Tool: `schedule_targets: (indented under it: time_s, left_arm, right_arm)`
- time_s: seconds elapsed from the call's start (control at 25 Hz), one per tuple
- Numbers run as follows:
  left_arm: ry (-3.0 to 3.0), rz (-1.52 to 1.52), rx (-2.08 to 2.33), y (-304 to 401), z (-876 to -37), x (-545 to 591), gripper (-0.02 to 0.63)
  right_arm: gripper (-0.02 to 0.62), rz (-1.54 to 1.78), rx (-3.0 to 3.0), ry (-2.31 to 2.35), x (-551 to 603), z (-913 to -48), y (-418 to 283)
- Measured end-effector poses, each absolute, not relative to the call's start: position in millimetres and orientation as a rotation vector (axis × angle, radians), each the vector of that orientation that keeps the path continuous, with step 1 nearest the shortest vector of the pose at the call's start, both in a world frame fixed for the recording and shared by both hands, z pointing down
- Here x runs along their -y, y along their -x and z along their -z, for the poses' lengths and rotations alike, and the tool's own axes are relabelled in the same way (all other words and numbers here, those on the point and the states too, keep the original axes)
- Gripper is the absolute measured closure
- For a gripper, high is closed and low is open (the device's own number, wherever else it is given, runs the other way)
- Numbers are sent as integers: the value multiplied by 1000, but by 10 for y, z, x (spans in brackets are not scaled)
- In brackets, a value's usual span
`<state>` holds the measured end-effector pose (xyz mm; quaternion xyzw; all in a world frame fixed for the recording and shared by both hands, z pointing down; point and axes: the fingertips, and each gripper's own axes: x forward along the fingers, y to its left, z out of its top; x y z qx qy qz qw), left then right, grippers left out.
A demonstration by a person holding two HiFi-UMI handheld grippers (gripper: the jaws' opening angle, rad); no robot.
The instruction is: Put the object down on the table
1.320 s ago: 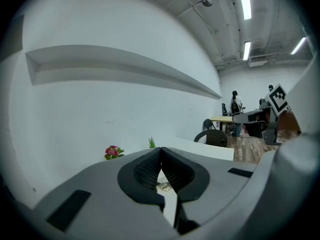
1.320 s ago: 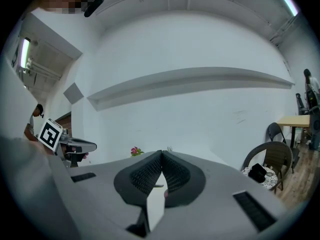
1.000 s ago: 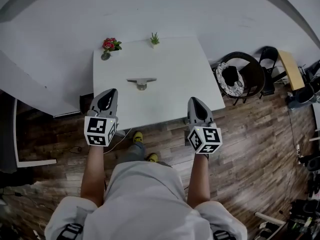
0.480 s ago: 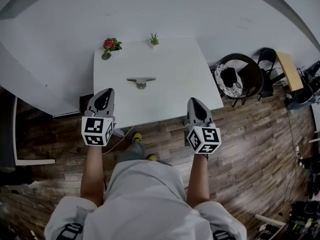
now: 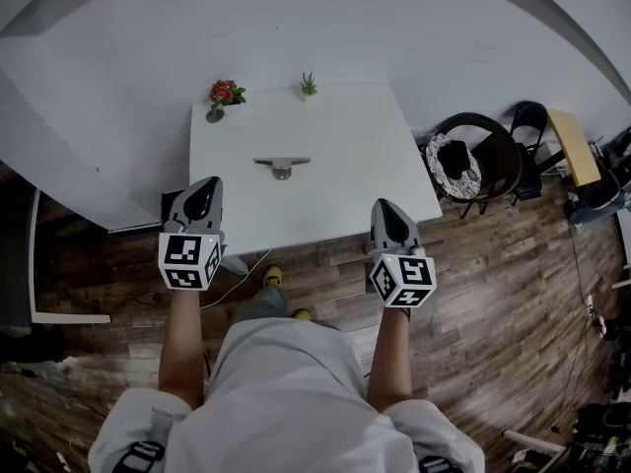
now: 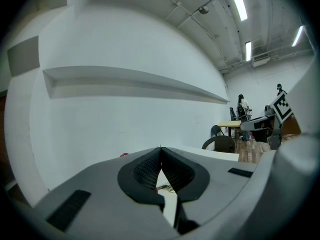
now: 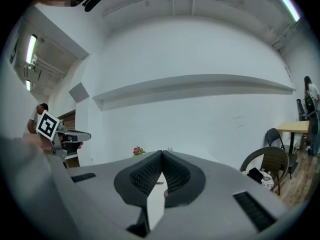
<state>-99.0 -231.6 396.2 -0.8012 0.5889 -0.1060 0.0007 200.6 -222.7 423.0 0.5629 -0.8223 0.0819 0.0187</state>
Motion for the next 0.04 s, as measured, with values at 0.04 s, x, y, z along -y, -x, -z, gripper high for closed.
schedule_targets:
  time_s: [0.04]
  left_arm:
    - [2516, 329, -1851, 993, -3959, 2299, 586]
  right_arm:
    - [591, -251, 2549, -1748, 2214, -4234, -2010]
